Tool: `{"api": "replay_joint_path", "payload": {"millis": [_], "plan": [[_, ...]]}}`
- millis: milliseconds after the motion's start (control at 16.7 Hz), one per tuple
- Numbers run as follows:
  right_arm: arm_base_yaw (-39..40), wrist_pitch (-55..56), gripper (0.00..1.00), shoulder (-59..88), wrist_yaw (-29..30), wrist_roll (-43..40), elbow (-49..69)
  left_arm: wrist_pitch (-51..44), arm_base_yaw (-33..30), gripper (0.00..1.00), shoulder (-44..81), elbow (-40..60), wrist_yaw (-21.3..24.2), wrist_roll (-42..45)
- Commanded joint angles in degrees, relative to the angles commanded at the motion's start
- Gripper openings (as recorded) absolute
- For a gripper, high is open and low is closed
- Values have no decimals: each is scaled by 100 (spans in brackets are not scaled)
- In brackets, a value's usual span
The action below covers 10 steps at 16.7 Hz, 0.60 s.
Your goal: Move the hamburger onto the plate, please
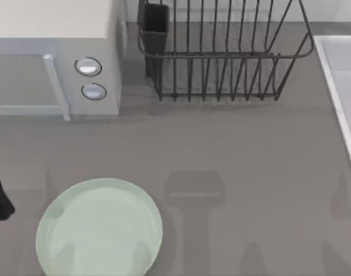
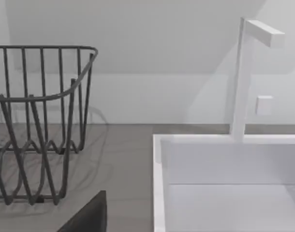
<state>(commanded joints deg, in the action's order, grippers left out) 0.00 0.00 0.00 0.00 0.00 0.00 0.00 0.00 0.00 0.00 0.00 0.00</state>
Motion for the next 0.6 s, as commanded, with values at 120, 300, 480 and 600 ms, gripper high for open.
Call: {"api": "replay_joint_path", "payload": {"millis": [120,300,480,600], "plan": [[0,0,100,0,0,0,0,-5,3,100,6,5,0,2],[0,0,100,0,0,0,0,-318,144,100,378,302,-10,141],[0,0,100,0,0,0,0,-998,428,100,1295,924,-12,440],[0,0,100,0,0,0,0,-1598,666,100,2211,1440,-10,698]]}}
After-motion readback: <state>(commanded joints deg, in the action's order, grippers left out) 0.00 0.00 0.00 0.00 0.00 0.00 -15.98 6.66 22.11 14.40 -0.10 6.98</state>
